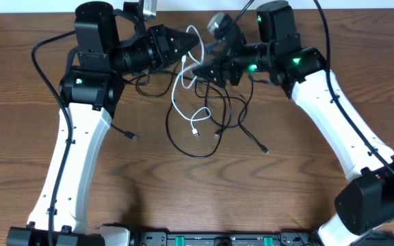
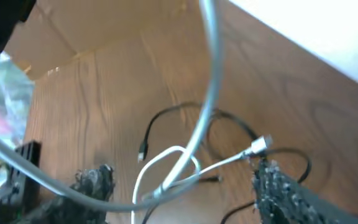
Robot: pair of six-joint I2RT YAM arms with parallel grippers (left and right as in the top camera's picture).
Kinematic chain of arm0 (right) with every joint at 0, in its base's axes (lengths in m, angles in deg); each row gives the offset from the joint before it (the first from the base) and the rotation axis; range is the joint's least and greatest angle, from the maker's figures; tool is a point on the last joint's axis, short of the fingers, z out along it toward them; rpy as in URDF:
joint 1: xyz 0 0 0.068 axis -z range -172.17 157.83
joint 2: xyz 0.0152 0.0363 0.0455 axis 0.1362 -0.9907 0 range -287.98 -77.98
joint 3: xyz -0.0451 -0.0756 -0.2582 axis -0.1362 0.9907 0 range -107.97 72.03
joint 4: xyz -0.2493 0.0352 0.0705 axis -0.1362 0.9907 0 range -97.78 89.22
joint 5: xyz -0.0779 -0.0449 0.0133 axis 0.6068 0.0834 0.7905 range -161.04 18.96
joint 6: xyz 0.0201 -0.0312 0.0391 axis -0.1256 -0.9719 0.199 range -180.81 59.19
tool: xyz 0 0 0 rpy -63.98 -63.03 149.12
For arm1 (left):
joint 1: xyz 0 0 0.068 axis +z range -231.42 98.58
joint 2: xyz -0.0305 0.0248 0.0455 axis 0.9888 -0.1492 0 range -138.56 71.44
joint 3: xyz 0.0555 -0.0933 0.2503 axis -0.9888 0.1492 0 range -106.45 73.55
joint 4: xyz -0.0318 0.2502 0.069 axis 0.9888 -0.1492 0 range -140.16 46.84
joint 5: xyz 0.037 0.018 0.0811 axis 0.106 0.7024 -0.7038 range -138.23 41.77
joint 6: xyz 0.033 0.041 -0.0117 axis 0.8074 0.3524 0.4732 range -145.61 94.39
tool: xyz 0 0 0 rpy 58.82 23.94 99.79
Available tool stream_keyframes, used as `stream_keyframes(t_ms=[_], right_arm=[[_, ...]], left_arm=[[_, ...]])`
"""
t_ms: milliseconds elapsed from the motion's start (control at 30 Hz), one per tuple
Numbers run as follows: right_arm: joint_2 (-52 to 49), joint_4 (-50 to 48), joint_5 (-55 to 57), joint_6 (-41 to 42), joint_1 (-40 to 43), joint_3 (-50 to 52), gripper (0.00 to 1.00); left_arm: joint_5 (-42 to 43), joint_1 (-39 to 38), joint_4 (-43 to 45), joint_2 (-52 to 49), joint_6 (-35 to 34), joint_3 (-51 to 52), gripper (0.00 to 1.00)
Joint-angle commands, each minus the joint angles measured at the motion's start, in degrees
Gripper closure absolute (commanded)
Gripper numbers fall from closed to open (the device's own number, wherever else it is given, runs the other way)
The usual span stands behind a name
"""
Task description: Untangle cables
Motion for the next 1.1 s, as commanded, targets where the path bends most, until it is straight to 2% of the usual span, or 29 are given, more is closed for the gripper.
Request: stream_keyframes(t_ms=[0,200,233,300,367,500,600,833,933,1000,1067], right_arm=[[-1.8,-3.8,-1.0,6.7,-0.4,0.0,0.42],[-2.1,-7.4,-0.9,11.2,-0.4,0.0,0.82],[-2.1,-8.0,-0.9,12.1,-0.4,0.0,0.85],[-2.1,-9.8,-0.9,13.8,-0.4,0.0,0.84],[-2.1,-11.5,-0.9,15.3,-0.6,0.0,0.7],[-2.1,-13.6,0.2,16.4,-2.3,0.0,0.6],[-2.1,-13.5,4.7,17.8,-3.7,0.0,0.6],[-2.1,-18.0,5.7,22.1,-4.5,0.0,0.62],[-2.1,-19.3,5.7,24.0,-4.5,0.0,0.7],[-2.1,-19.1,5.7,23.9,-4.5,0.0,0.88],[-2.1,-18.8,5.7,23.9,-4.4,0.0,0.99]], left_arm=[[2.5,-0.1,2.1,0.6,-2.7,-1.3,0.92],[2.6,-0.1,2.4,0.6,-2.7,-1.3,0.93],[2.6,-0.1,2.4,0.6,-2.7,-1.3,0.93],[3.1,-0.1,2.4,0.6,-3.2,-1.3,0.93],[3.5,-0.1,2.4,0.6,-3.7,-1.3,0.93],[5.4,-0.1,3.2,0.6,-5.7,-1.3,0.93],[7.8,-0.1,6.5,0.6,-8.2,-1.3,0.93],[10.6,-0.1,11.1,0.6,-11.6,-1.3,0.93],[10.5,-0.1,11.1,0.6,-11.6,-1.3,0.93],[10.5,-0.1,11.1,0.6,-11.6,-1.3,0.93],[10.5,-0.1,11.1,0.6,-11.6,-1.3,0.92]])
